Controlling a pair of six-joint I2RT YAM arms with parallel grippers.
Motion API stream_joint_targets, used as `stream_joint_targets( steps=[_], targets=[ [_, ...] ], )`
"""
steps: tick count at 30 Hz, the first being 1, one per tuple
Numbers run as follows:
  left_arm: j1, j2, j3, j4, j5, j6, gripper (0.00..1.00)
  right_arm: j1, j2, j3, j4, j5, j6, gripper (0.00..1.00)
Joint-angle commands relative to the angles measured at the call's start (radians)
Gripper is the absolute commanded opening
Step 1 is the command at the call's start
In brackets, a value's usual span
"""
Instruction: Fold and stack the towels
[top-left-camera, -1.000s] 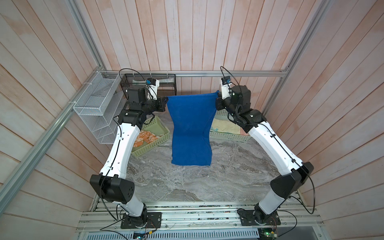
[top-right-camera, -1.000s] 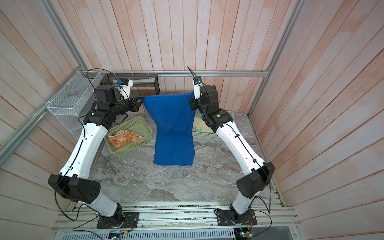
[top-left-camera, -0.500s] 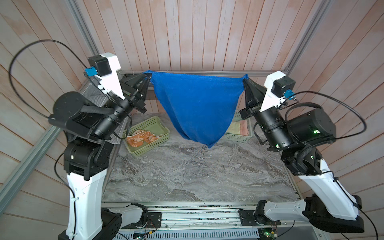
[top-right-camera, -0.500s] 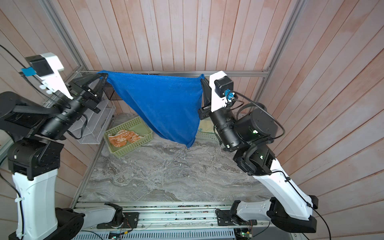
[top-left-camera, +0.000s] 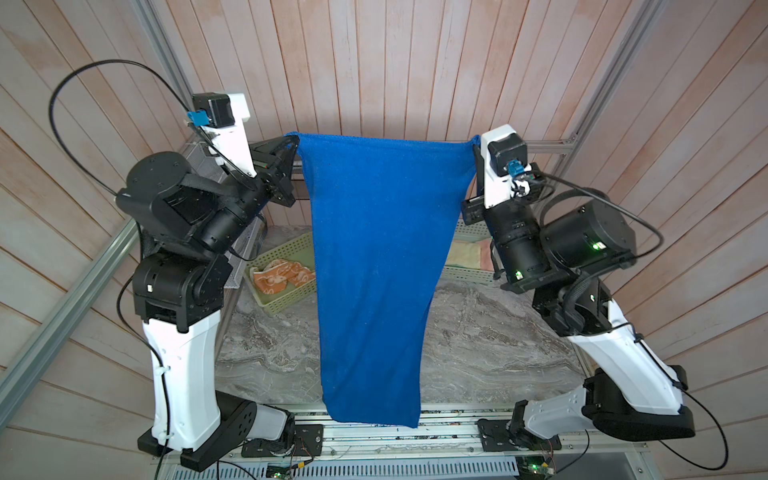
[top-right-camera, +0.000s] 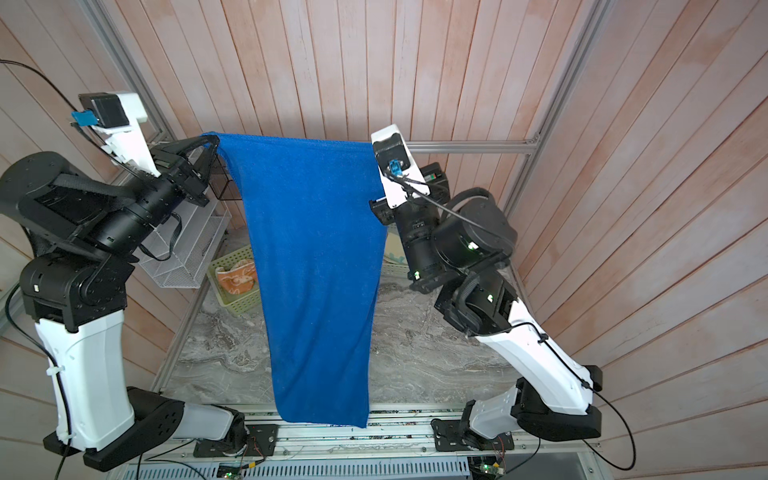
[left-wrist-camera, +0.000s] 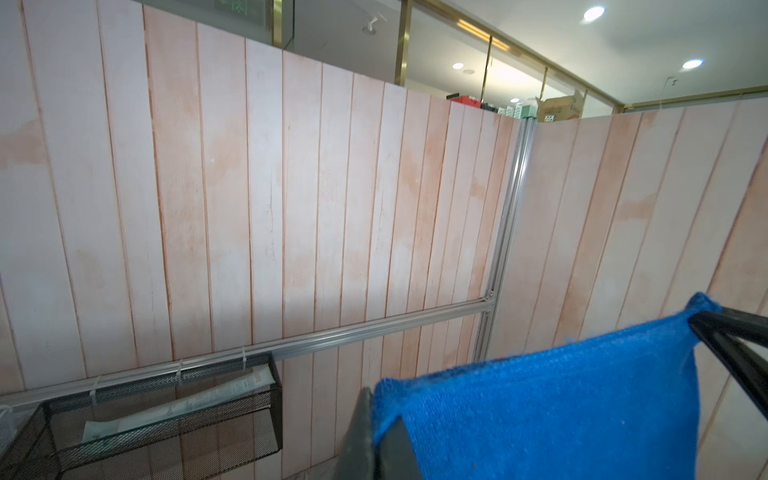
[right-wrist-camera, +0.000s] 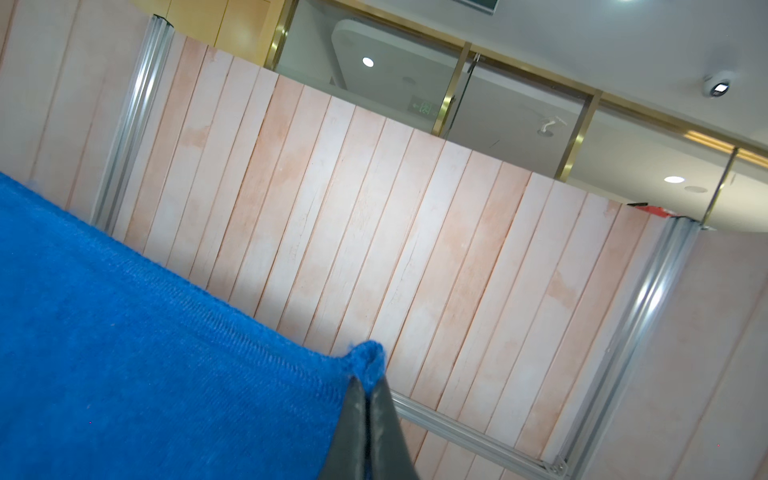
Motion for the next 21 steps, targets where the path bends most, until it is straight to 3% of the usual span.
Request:
stream_joint_targets(
  steps=[1,6,10,16,21],
  targets=[
    [0.079,0.021,-0.131,-0.007,-0.045,-0.023,0.0,-0.213,0.018,0.036,-0.208,-0.106,0.275,0.0],
    [0.095,0.072,-0.504,0.277,0.015,-0.063,0.0,-0.529,0.065,-0.234,-0.14,-0.428,0.501,0.0],
    [0.096,0.254,-0.553,0.43,0.11,-0.12,0.0,-0.686,0.222,-0.262,-0.126,-0.609,0.619,0.0],
    [0.096,0.43,-0.618,0.559,0.118,-0.152,0.0,-0.737,0.454,-0.198,-0.185,-0.722,0.669,0.0],
    [0.09,0.412,-0.797,0.652,0.131,-0.179,0.0,-0.737,0.452,-0.305,-0.156,-0.761,0.703,0.0]
  ],
)
